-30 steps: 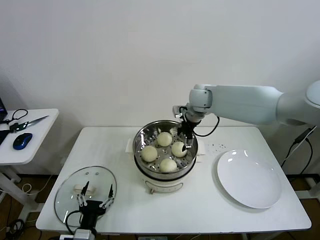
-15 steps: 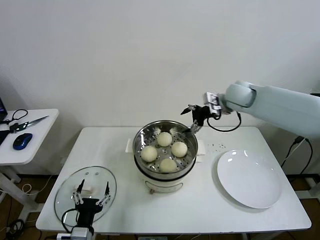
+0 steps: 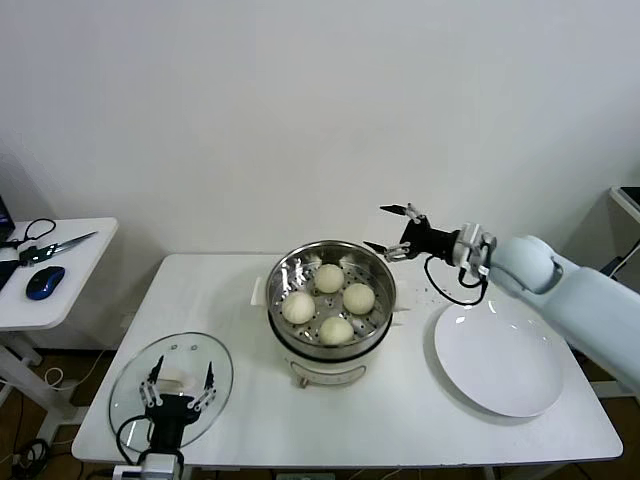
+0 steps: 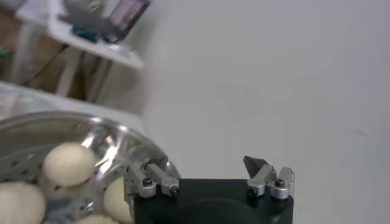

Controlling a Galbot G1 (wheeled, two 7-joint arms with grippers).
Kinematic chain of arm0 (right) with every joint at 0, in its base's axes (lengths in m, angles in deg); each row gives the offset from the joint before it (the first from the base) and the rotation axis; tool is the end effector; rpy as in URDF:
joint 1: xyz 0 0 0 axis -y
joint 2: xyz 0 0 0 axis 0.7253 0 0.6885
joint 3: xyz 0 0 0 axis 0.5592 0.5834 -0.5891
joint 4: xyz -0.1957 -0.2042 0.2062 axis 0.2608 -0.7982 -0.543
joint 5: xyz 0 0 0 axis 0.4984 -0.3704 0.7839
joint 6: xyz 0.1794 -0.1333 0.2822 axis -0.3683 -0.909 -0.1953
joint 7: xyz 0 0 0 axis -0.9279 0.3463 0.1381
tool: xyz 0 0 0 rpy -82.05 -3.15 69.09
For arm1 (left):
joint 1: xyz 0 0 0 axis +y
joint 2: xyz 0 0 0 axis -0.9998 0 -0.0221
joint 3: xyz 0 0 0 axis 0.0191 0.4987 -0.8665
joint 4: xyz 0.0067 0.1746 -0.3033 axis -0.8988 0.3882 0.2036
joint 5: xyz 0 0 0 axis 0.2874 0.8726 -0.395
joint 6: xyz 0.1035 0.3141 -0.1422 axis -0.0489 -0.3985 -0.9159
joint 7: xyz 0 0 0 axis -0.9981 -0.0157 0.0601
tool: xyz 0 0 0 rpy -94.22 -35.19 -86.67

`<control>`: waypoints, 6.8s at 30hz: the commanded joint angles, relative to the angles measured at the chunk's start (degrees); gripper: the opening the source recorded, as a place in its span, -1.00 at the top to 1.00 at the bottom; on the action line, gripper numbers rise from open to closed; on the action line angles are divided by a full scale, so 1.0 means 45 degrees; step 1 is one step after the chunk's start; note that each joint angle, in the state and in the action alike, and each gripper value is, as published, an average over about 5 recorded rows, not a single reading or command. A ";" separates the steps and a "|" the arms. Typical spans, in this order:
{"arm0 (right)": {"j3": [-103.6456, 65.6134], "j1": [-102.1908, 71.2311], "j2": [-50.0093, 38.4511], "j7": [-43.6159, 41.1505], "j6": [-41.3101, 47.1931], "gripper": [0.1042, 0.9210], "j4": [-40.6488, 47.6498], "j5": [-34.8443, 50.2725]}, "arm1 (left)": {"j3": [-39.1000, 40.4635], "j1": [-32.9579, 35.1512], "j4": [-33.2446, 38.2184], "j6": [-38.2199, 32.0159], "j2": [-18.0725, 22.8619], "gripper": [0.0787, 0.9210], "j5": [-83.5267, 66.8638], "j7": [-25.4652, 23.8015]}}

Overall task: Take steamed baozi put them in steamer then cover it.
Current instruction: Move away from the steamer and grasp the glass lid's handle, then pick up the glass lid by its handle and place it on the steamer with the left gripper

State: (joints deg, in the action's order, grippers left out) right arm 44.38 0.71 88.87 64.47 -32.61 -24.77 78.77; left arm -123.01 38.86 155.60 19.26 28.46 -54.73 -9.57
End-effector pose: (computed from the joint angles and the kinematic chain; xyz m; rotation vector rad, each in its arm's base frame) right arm 0.4526 -0.1146 -0.1693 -1.2287 2.7330 -0.7900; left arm 0.1394 0.0404 -0.3408 0.1351 -2.8904 -0.5852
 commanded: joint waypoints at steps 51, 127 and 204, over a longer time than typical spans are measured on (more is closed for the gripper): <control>-1.3017 -1.4039 0.4890 0.2151 -0.1264 -0.76 -0.1439 -0.3162 | -0.1067 -0.2901 -0.5080 -0.0363 -0.2130 -0.77 1.3919 0.0605; -1.2450 -1.2861 0.5764 0.2157 -0.1623 -0.76 0.0188 -0.4929 | 0.9114 -0.8654 0.0450 0.9925 -0.4271 0.83 1.5547 -0.5205; -1.3866 -1.3676 0.6438 0.1923 -0.1970 -0.76 0.0221 -0.5459 | 1.0374 -1.0706 -0.4863 0.9840 -0.0376 0.83 1.5970 -0.4532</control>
State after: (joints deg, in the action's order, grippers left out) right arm -17.99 -60.90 117.78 73.18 -41.52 -23.78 54.27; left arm -76.08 -9.63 132.86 61.10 27.12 17.37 -29.47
